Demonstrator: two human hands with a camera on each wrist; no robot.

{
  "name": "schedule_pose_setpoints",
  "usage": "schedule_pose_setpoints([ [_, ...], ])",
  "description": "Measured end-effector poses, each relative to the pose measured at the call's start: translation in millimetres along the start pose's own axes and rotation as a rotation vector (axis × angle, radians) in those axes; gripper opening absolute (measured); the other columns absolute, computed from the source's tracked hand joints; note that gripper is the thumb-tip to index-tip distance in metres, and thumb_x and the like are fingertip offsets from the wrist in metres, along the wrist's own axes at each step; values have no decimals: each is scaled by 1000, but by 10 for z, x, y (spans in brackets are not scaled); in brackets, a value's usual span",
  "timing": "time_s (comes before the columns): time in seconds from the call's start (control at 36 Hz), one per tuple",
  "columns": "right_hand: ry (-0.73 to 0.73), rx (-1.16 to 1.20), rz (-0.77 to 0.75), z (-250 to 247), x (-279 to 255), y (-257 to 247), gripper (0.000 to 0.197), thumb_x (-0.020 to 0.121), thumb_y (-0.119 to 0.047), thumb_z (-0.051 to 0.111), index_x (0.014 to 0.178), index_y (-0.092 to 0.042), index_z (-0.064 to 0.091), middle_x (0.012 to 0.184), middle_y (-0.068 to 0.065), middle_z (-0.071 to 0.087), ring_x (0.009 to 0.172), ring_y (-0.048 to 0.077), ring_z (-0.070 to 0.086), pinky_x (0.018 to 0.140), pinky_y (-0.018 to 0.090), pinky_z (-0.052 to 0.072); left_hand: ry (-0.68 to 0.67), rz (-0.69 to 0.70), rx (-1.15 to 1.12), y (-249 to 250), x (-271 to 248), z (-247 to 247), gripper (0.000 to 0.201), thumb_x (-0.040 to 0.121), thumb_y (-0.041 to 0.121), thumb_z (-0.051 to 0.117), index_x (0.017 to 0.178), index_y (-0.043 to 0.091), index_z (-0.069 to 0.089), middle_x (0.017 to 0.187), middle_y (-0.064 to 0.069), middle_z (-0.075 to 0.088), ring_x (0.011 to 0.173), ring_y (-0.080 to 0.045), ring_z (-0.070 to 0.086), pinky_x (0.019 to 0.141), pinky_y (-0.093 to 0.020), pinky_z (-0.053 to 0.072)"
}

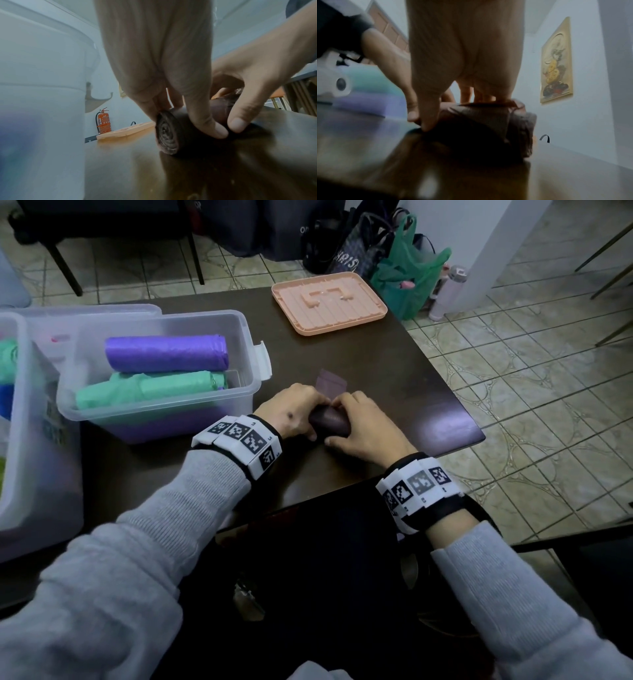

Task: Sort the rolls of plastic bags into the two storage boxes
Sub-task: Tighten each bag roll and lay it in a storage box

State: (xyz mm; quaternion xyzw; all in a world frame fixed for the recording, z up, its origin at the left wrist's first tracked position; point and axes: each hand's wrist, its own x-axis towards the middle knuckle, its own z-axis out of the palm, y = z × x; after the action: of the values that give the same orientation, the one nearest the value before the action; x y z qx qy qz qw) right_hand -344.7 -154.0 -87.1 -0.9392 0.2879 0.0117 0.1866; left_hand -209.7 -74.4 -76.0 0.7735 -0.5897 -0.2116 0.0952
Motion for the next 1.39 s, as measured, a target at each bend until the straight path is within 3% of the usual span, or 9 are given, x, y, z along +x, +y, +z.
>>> schedule_pose_setpoints([
  [0.11,26,-3,-19,41,-43,15,54,79,-28,71,126,-16,49,121,8,51,114,26,50,96,37,41,-42,2,-1,-19,-31,-14,64,66,20,82,126,17,59,114,-10,64,106,-27,58,86,-30,42],
  [0.28,-123,46,-3,-89,-41,-23,52,79,-32,72,126,-18,54,120,7,56,112,24,53,95,33,42,-123,-29,-20,-8,-77,-48,56,69,22,81,121,19,63,106,-9,67,97,-24,59,82,-30,47],
  [0.47,-352,87,63,-331,2,-27,43,80,-40,71,119,-24,62,107,-1,64,97,16,59,84,26,44,24,-20,-55,-31,-170,-6,54,66,20,83,115,13,63,106,-6,48,107,-25,52,88,-29,39],
  [0.67,-466,119,82,-411,85,27,36,84,-46,64,115,-29,66,90,-8,67,88,13,62,84,30,46,94,-37,-174,-54,-264,-1,38,78,15,73,114,12,62,112,-8,65,106,-23,58,84,-25,42],
  [0.81,-395,118,61,-444,151,75,57,86,-43,63,138,-24,48,128,1,58,108,13,54,94,25,39,102,-47,-143,-55,-257,49,54,77,15,75,128,13,57,124,-11,57,117,-25,52,95,-26,36],
  [0.94,-454,138,117,-461,253,87,56,87,-43,62,136,-19,48,125,-3,56,111,10,52,97,24,38,115,-67,-145,-68,-217,69,56,81,6,68,134,14,52,126,-13,49,121,-27,46,101,-27,31],
  [1.08,-518,139,157,-425,363,42,82,76,-51,71,142,-15,37,138,0,48,123,16,48,105,30,36,105,-60,-128,-67,-187,63,53,83,7,66,134,15,53,125,-15,49,120,-28,47,101,-28,34],
  [1.28,-549,83,105,-386,366,-55,35,79,-51,68,99,-23,61,86,-3,64,82,15,60,74,28,44,129,-58,-145,-85,-207,109,51,84,6,64,133,15,53,122,-14,49,117,-29,48,100,-33,36],
  [1.39,-477,107,84,-343,309,-71,36,79,-47,69,102,-22,58,87,-4,62,82,13,60,75,28,44,165,-56,-198,-100,-260,140,53,84,5,64,135,15,52,122,-11,50,116,-25,48,97,-24,34],
])
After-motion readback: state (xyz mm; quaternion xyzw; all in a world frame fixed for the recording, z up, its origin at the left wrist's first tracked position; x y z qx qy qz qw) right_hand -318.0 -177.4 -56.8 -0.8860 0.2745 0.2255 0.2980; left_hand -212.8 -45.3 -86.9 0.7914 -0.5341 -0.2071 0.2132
